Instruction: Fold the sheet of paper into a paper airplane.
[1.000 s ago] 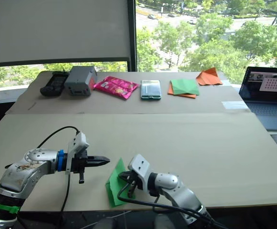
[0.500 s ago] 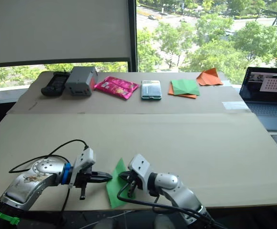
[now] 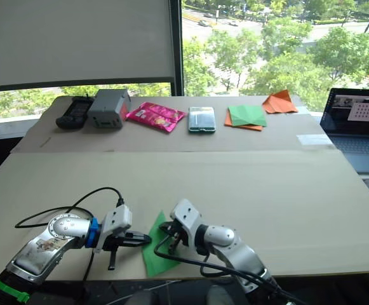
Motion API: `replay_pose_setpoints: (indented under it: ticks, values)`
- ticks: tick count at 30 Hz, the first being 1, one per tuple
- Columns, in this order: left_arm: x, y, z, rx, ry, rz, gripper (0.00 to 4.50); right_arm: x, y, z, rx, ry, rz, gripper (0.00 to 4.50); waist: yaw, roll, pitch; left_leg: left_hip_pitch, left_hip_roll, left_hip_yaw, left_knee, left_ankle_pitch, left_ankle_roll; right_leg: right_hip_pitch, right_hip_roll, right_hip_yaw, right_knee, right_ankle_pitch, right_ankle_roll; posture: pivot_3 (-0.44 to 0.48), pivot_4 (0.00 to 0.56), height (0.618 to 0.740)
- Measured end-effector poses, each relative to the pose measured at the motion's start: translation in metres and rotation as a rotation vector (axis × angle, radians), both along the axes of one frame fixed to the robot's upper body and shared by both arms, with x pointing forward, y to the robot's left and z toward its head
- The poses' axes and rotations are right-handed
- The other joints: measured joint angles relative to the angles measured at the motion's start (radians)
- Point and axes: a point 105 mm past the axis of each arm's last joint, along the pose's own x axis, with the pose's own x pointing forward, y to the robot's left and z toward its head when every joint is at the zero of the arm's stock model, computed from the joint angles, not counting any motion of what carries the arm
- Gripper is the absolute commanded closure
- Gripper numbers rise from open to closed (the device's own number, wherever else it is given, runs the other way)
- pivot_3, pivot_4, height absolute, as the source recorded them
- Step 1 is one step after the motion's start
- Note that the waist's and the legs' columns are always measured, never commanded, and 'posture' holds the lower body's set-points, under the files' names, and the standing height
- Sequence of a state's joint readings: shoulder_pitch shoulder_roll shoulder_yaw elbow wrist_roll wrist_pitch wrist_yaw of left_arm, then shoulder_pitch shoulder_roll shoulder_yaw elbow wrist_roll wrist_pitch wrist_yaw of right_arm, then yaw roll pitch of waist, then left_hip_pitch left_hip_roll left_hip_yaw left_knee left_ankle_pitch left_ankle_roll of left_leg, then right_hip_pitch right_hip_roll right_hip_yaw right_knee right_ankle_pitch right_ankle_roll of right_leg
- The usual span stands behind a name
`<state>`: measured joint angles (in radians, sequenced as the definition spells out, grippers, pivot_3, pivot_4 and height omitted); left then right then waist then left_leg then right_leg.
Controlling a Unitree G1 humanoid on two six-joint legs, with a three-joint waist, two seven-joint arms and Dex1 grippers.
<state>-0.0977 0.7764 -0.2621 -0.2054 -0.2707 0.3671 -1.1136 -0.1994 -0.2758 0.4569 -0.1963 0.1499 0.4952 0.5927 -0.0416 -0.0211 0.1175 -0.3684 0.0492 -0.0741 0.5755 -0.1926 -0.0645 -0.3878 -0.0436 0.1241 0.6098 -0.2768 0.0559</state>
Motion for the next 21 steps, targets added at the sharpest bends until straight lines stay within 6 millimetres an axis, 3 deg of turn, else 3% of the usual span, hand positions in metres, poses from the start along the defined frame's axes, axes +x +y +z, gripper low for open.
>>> replay_pose_setpoints:
  ticks: [9,21]
  values:
    - [-0.001,0.002,-0.003,0.005,0.004,0.013,4.45,0.012,0.000,-0.010,-0.041,-0.010,0.004,4.50,-0.005,0.004,-0.006,0.001,0.000,0.000,0.000,0.002,0.003,0.000,0.000,0.000,0.001,0.000,0.000,0.000,0.150,0.740]
    - [-0.002,0.004,-0.002,0.017,0.000,0.017,4.45,0.032,0.019,-0.008,-0.068,-0.017,0.014,4.50,-0.013,0.006,-0.008,0.002,0.000,0.000,0.000,0.002,0.004,0.001,0.000,0.000,0.002,0.000,0.000,0.000,0.150,0.740]
